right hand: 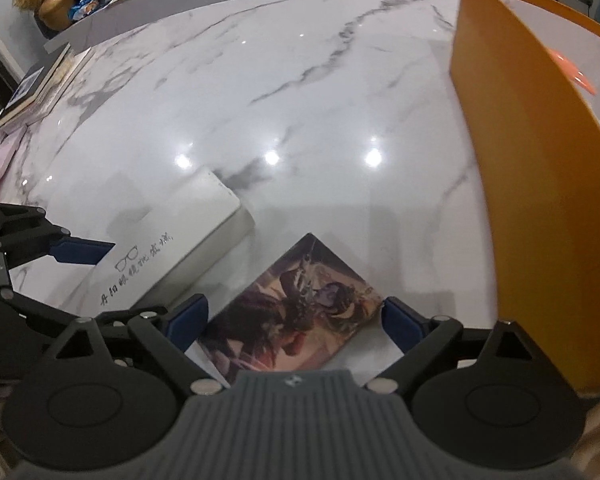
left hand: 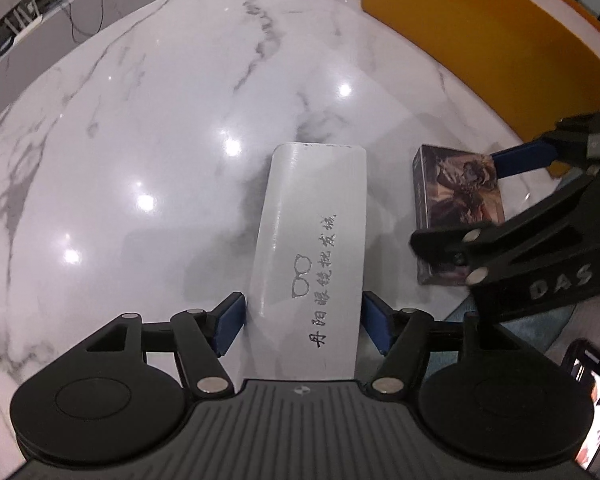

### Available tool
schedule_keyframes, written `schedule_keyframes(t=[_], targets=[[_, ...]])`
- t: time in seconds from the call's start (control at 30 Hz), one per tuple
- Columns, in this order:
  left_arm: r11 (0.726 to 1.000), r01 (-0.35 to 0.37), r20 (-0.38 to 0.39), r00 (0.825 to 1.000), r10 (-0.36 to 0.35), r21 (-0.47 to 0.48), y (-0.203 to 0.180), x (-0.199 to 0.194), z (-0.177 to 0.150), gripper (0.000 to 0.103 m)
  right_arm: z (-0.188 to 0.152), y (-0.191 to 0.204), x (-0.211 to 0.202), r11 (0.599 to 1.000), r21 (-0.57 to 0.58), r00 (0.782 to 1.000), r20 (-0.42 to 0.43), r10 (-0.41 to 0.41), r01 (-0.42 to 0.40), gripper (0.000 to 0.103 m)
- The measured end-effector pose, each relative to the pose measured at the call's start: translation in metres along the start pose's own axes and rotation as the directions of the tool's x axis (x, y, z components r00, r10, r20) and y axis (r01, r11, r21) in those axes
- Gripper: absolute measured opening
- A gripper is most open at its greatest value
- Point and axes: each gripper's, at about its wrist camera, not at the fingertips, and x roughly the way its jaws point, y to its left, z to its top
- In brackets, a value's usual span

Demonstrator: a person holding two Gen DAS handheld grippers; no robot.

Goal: Organize rigid objects
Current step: 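Grasp the picture card box with right tool while left tool grasps the white glasses box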

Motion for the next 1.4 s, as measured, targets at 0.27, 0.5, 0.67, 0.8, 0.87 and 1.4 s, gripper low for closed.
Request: schedule_keyframes(t=[0.27, 0.5, 0.67, 0.8, 0.87, 1.4], targets=[[0.999, 0.033, 0.034, 0.999, -0.034, 0.018, 0.004, -0.004, -0.006, 0.075, 0.007, 0.01, 0.009, 0.991, -0.134, 0.999, 0.017, 0.027, -0.025, 0.079], [0.999, -0.016, 0.022, 1.0, 0.017, -0.046, 0.007, -0.005, -0.002, 0.07, 0.002, 0.011, 0.004, 0.961, -0.271, 0.996, 0.075, -0.042, 0.06, 0.074], [0.996, -0.006, 0.037, 0.999, 0.009, -0.091, 0.012, -0.005, -0.006, 0.075, -0.004, 0.009, 0.003, 0.963, -0.269, 0.999, 0.049, -0.016, 0.028, 0.08], [0.993, -0.012, 0.057, 0.998, 0.018, -0.114, 0.01, -0.005, -0.007, 0.081, -0.009, 0.006, 0.003, 0.966, -0.256, 0.999, 0.047, -0.02, 0.031, 0.082], [0.992, -0.016, 0.064, 0.998, 0.024, -0.122, 0.01, -0.004, -0.006, 0.083, -0.009, 0.004, 0.005, 0.973, -0.23, 0.999, 0.035, -0.01, 0.018, 0.082], [0.992, -0.02, 0.107, 0.994, 0.034, -0.125, 0.008, -0.001, 0.002, 0.071, -0.014, 0.01, 0.009, 0.964, -0.264, 0.995, 0.096, -0.002, 0.028, 0.073]])
